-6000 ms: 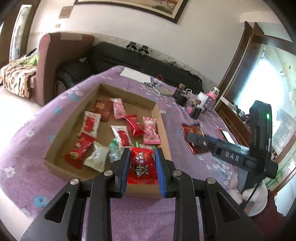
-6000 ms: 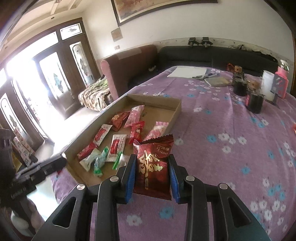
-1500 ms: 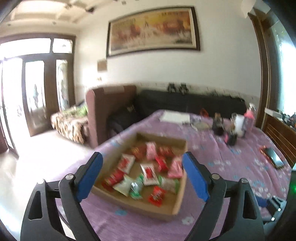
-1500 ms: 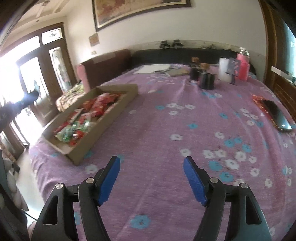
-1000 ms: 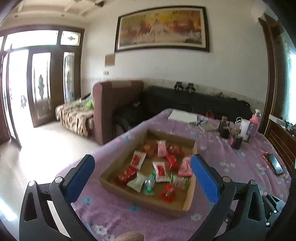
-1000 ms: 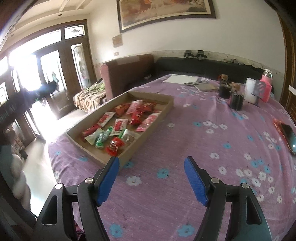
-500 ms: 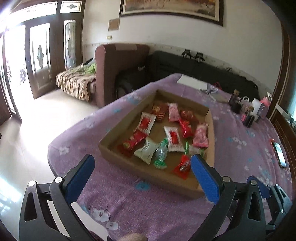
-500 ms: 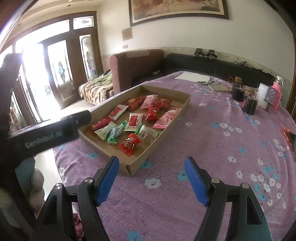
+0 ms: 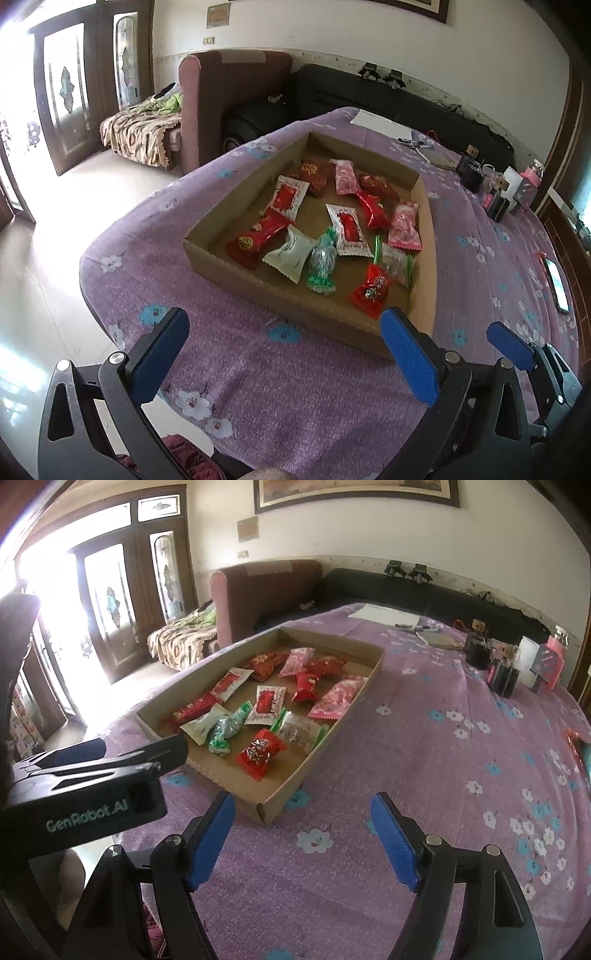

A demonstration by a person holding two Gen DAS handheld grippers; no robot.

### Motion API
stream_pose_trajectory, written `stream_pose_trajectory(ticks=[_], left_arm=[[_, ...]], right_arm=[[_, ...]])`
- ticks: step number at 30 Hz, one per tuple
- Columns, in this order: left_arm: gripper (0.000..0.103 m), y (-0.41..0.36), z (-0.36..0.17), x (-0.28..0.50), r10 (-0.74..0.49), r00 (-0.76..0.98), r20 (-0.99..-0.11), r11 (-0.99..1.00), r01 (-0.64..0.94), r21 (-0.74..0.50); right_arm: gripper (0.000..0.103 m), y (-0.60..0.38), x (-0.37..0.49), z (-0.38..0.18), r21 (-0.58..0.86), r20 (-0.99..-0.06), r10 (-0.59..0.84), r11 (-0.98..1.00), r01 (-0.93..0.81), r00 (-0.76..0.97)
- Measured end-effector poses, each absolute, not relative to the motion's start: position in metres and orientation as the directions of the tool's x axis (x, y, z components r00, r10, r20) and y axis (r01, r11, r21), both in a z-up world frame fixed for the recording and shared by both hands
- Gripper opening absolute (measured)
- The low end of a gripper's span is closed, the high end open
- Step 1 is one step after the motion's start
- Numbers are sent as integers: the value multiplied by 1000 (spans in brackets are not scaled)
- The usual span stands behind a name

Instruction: Organize snacks

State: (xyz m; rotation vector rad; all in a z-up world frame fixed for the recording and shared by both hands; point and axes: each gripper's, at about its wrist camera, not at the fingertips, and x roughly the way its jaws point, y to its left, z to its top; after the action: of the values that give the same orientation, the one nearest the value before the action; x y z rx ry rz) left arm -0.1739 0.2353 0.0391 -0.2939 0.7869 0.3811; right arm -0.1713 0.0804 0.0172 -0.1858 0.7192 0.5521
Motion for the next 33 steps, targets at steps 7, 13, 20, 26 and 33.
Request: stream_pose_trajectory(ticks=[7, 13, 20, 26, 33], left_arm=[[103, 232, 34, -172, 185, 627, -756, 903, -413, -121], [103, 225, 33, -171, 182, 617, -765, 911, -398, -105], [103, 221, 33, -171, 176, 613, -770, 917, -388, -99], [103, 218, 33, -170, 174, 611, -772, 919, -382, -95], [103, 217, 32, -168, 166, 606, -778, 920, -380, -100]], right_arm=[[78, 77, -166, 14, 42, -680, 409, 850, -525, 608], [78, 78, -168, 12, 39, -682, 411, 846, -531, 605], [78, 76, -169, 13, 42, -681, 411, 848, -528, 606], [78, 73, -169, 13, 45, -683, 412, 849, -527, 604], [78, 72, -168, 12, 47, -685, 411, 849, -527, 602]])
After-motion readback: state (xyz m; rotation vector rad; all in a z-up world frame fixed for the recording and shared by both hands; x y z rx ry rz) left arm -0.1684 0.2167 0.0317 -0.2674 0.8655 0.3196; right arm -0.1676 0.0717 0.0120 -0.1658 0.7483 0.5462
